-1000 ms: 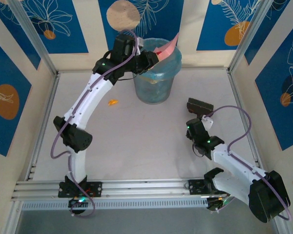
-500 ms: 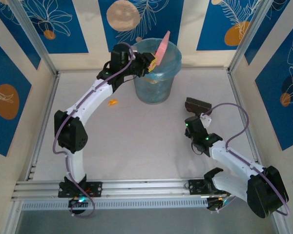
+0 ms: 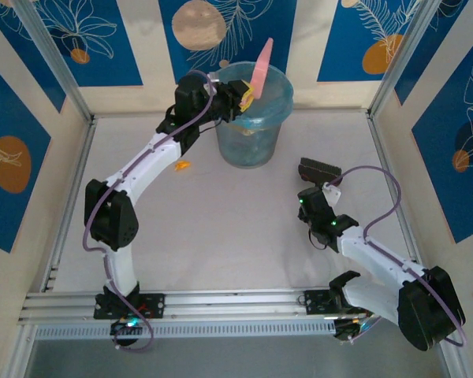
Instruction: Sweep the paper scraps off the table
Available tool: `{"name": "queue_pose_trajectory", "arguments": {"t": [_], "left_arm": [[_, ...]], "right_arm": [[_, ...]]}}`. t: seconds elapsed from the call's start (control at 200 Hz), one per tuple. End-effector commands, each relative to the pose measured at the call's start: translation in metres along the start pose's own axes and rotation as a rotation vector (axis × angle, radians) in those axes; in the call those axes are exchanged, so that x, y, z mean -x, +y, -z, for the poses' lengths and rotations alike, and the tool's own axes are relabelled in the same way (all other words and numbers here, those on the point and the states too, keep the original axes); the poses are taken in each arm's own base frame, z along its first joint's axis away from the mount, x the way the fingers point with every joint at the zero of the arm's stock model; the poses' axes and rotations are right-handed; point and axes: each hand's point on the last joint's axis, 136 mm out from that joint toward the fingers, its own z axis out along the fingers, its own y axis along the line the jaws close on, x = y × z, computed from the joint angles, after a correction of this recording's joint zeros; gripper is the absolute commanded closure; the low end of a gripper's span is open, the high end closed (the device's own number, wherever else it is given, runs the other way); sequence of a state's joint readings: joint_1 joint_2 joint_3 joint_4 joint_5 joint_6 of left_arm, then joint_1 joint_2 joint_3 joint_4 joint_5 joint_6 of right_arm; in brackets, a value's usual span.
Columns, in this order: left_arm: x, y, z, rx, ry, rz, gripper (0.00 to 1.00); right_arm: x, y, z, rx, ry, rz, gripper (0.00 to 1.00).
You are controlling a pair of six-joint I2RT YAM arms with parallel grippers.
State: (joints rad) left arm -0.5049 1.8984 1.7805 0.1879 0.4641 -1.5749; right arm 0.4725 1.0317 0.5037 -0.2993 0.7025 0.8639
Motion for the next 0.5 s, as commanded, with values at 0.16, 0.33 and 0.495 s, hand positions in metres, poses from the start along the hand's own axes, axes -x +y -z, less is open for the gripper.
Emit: {"name": "queue_pose_trajectory", "arguments": {"t": [0.16,0.33,0.495], "left_arm": [[-0.029,-0.063,0.026,-0.152,0.043,-0.142,1.0],[-0.069,-0.079,0.048,-0.202,0.095,-0.234,1.0],[-0.115,-0.054,0.084,-0.13,0.118,-0.373,1.0]], "right_arm": [[0.02,0.011,0.004,0.019,-0.055,-0.01,1.0],[0.021,0.011,0.004,0.016,-0.061,-0.008,1.0],[0.021,0.012,0.005,0.024,-0.06,-0.006,1.0]]}}
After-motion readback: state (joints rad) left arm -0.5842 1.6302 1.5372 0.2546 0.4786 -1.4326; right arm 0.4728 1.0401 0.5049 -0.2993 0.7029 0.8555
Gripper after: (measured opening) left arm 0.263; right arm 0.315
